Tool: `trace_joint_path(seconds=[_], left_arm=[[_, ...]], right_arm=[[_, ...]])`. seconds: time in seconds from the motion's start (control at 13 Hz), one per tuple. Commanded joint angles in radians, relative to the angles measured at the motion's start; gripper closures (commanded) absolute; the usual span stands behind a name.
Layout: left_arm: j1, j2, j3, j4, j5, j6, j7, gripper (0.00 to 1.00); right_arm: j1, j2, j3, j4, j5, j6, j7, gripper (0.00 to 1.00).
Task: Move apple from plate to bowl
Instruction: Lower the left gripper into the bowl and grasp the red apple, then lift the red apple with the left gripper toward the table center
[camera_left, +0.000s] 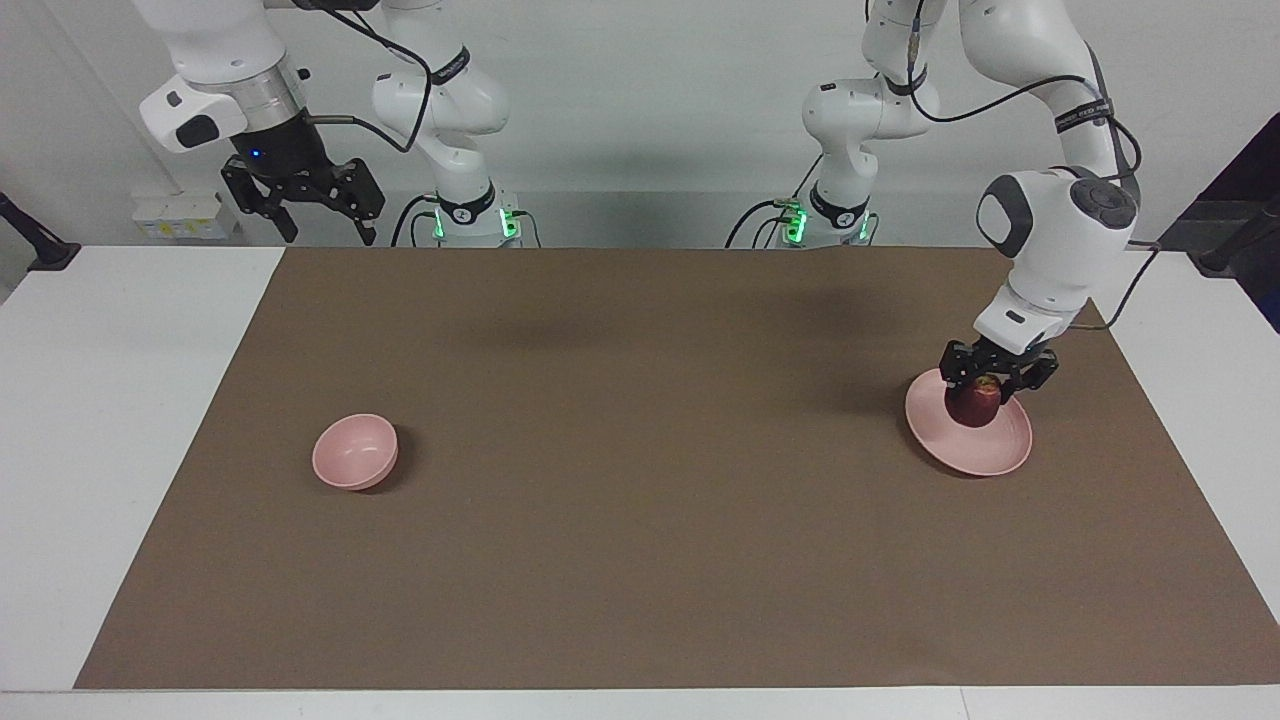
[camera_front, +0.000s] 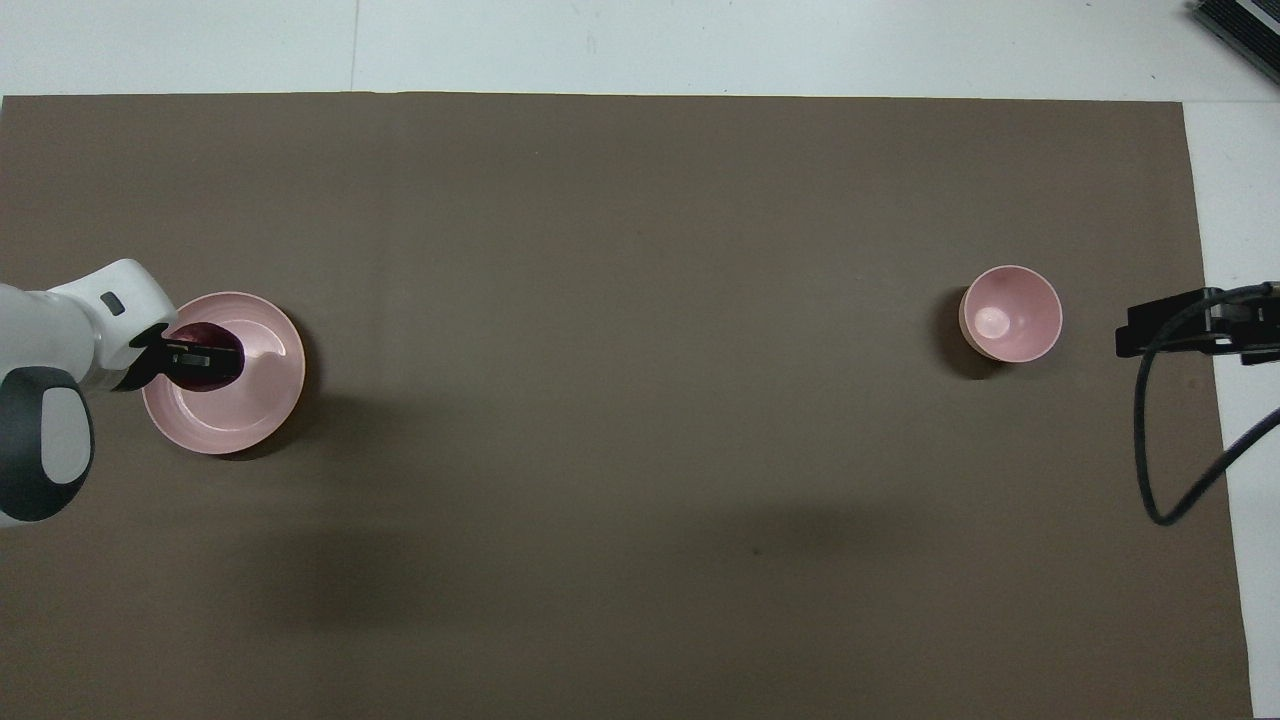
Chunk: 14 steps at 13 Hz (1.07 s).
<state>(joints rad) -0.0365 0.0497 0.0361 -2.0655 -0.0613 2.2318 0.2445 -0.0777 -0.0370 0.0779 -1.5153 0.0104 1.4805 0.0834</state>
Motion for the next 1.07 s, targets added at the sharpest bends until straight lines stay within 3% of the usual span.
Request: trace_joint_path(seconds=[0.0, 0.31, 1.0], left_arm=[[-0.049, 0.001, 0.011, 0.085, -0.157, -0.089, 0.009, 0.96], [-0.124, 0.001, 0.010, 0.104, -0.326, -0.110, -0.034, 0.96], [-0.396, -0.019, -0.016, 0.099, -0.411, -0.100, -0.197, 1.00]], right_arm=[[-0.010, -0.003, 0.002, 0.006, 0.023, -0.011, 0.016, 0.00], [-0.010, -0.004, 0.000, 0.004, 0.010, -0.025, 0.015, 0.00], [-0.022, -0.037, -0.017, -0.091, 0.011, 0.036, 0.006, 0.00]])
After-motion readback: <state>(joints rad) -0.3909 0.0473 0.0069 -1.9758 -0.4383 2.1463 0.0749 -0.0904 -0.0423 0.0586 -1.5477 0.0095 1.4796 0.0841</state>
